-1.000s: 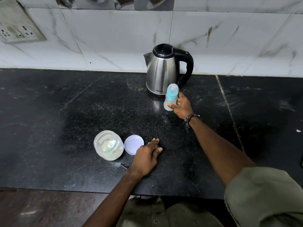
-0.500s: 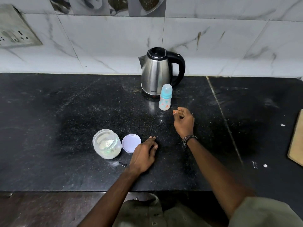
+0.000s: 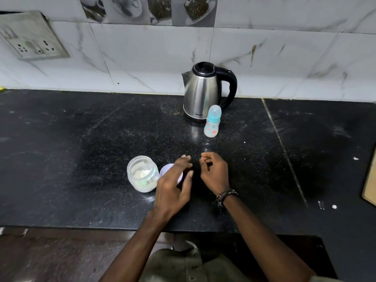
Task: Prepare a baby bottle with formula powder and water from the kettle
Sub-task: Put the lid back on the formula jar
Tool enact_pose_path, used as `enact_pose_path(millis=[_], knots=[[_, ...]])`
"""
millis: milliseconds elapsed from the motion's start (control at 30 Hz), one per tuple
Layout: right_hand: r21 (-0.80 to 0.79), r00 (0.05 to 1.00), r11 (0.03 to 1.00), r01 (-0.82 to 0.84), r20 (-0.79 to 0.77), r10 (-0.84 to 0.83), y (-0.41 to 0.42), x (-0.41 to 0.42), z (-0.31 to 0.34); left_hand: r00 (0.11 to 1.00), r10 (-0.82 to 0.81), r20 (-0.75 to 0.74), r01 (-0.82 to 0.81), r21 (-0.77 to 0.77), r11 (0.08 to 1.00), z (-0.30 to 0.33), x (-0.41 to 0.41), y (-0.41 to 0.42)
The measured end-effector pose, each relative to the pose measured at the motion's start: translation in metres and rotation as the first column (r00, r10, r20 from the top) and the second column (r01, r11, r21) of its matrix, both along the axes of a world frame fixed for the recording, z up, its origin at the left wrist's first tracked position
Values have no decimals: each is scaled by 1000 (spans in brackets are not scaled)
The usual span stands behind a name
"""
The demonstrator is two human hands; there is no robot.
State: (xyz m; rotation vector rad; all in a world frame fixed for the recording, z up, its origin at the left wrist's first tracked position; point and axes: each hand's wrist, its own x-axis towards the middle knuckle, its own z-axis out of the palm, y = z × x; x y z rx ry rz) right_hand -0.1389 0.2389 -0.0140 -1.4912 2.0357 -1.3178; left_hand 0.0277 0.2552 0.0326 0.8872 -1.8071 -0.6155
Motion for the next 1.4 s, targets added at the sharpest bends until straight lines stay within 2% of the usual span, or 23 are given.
enact_pose_path(millis=[100,200,300,433,600,700,800,967,1167,1300,1400], knots=[[117,971,974,-194,-117,207,-7,20,9,991,132,-21,-134,-108,985,18,23,-4],[280,884,901,-332,-242,401,-18,41,17,971,238,32,-234,-98,967,22,48,-14],[461,780,818,-344,-345,522,-26,63,21,956,290,41,-291,20,956,14,71,-18],[592,659,752,-292,-445,606,-32,81,20,953,298,47,-300,237,924,-8,95,-19],[639,609,723,-261,-472,637,-33,86,20,965,262,-5,-229,467,854,-31,106,-21],[632,638,727,-268,-449,626,-35,83,23,978,207,5,-179,519,836,-38,106,-24],[602,715,741,-298,-374,591,-34,74,28,983,184,1,-156,539,828,-45,104,-26],[449,836,820,-355,-240,494,-27,54,42,973,228,27,-208,527,824,-52,98,-29],[140,922,921,-364,-84,378,-20,38,72,973,227,48,-224,448,865,-42,84,-29],[-110,939,944,-310,120,323,-17,35,94,989,147,25,-143,433,890,-30,69,-30],[-163,911,931,-327,207,357,-16,32,101,995,101,8,-95,425,900,-23,59,-31]])
